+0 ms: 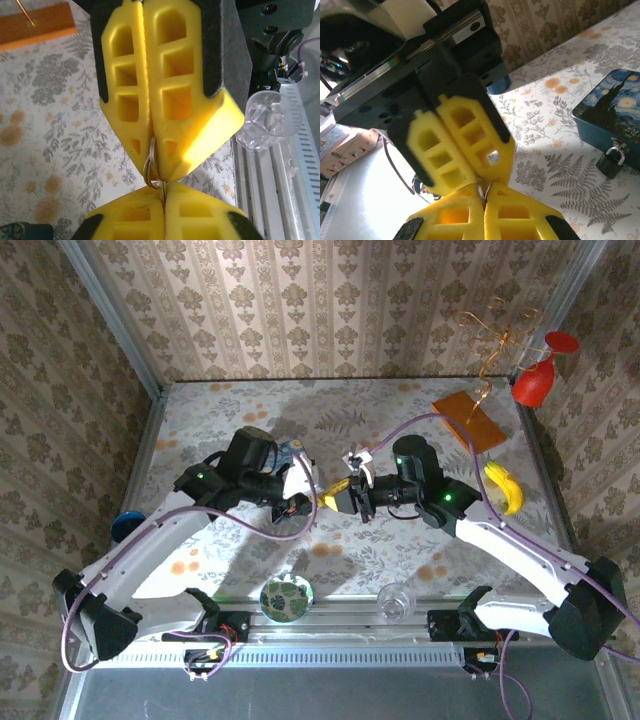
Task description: Unlock the padlock with the key
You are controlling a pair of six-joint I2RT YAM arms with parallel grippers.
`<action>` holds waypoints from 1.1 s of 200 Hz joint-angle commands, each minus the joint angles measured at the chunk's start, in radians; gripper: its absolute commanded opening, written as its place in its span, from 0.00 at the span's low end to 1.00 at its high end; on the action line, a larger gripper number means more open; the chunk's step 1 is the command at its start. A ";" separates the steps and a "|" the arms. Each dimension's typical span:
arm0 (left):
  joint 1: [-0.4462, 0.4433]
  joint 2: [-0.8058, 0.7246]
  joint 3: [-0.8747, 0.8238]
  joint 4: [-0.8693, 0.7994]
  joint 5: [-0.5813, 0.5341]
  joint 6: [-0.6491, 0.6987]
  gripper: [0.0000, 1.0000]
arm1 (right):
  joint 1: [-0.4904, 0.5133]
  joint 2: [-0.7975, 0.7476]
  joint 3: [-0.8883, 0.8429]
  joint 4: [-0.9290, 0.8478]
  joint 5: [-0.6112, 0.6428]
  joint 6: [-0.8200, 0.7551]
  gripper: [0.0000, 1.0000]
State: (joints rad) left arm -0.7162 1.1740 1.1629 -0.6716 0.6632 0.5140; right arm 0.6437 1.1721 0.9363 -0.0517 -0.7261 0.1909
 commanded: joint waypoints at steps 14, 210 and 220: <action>0.042 -0.093 -0.071 0.113 -0.012 -0.098 0.43 | -0.012 -0.065 -0.036 0.039 0.171 0.088 0.00; 0.116 -0.037 -0.468 1.565 0.048 -1.295 0.57 | -0.065 -0.038 -0.211 0.765 0.302 0.712 0.00; 0.116 -0.019 -0.464 1.609 0.065 -1.323 0.56 | -0.065 -0.034 -0.215 0.794 0.290 0.717 0.00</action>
State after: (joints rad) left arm -0.6006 1.1206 0.7002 0.7170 0.6361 -0.6956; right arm 0.5823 1.1320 0.7418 0.6209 -0.4221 0.8719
